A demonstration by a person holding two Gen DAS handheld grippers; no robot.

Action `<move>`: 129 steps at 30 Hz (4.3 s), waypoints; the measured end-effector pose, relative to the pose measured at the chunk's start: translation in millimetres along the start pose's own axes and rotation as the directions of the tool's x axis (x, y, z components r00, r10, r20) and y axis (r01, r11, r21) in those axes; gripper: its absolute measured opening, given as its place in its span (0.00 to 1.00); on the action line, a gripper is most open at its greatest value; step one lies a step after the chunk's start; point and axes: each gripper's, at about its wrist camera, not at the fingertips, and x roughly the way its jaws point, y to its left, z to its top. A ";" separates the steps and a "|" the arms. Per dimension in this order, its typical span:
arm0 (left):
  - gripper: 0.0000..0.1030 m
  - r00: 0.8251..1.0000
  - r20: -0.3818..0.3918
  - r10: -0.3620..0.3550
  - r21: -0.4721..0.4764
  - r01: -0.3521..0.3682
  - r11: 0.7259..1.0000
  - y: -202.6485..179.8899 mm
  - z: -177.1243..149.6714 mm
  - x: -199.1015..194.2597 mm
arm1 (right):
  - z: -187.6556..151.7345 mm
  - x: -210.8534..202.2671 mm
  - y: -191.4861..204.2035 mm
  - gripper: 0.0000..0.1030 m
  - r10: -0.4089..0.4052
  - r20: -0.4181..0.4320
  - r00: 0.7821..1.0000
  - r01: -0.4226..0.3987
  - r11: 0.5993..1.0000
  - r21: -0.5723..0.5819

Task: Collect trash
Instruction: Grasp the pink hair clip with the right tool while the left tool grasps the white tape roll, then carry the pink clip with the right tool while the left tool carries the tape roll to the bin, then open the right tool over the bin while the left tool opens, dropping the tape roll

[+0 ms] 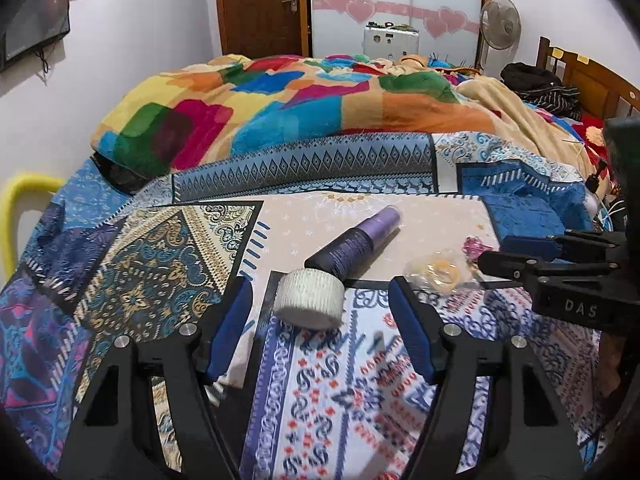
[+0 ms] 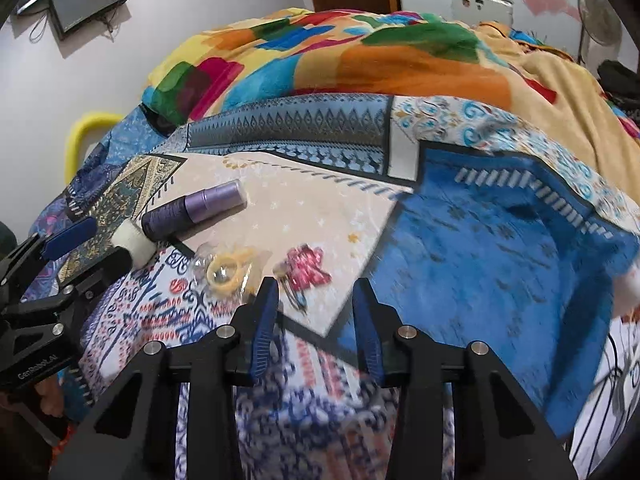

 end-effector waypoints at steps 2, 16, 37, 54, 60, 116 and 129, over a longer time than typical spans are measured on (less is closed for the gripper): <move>0.63 1.000 -0.006 0.000 -0.009 0.000 1.000 1.8 1.3 7.6 | 1.5 3.1 6.1 0.31 -0.022 0.021 1.000 0.022 0.999 -0.034; 0.37 0.996 -0.052 -0.070 -0.028 0.069 0.997 0.8 -4.8 -5.8 | -0.6 -4.9 20.2 0.17 -0.072 0.038 0.997 0.075 0.992 -0.098; 0.37 0.996 0.073 -0.060 -0.039 0.063 0.997 -14.4 -12.5 -213.4 | -28.8 -169.7 93.0 0.17 -0.028 0.176 0.984 0.050 0.991 -0.122; 0.37 0.973 0.224 0.053 -0.117 -0.027 0.993 31.1 -72.1 -393.0 | -70.0 -289.8 186.4 0.17 0.066 0.308 0.949 0.005 0.974 -0.224; 0.37 0.966 0.233 0.109 -0.169 -0.070 0.983 54.6 -104.9 -432.3 | -90.5 -306.5 223.5 0.17 0.138 0.314 0.939 -0.051 0.962 -0.269; 0.37 0.959 -0.274 0.073 -0.493 -0.205 0.846 215.4 -370.6 -369.2 | -211.5 -106.9 431.5 0.18 0.278 -0.400 0.874 -0.426 0.834 -0.352; 0.40 0.954 -0.300 0.012 -0.565 -0.188 0.804 233.3 -359.7 -347.4 | -195.3 -108.3 424.4 0.37 0.257 -0.355 0.899 -0.382 0.857 -0.346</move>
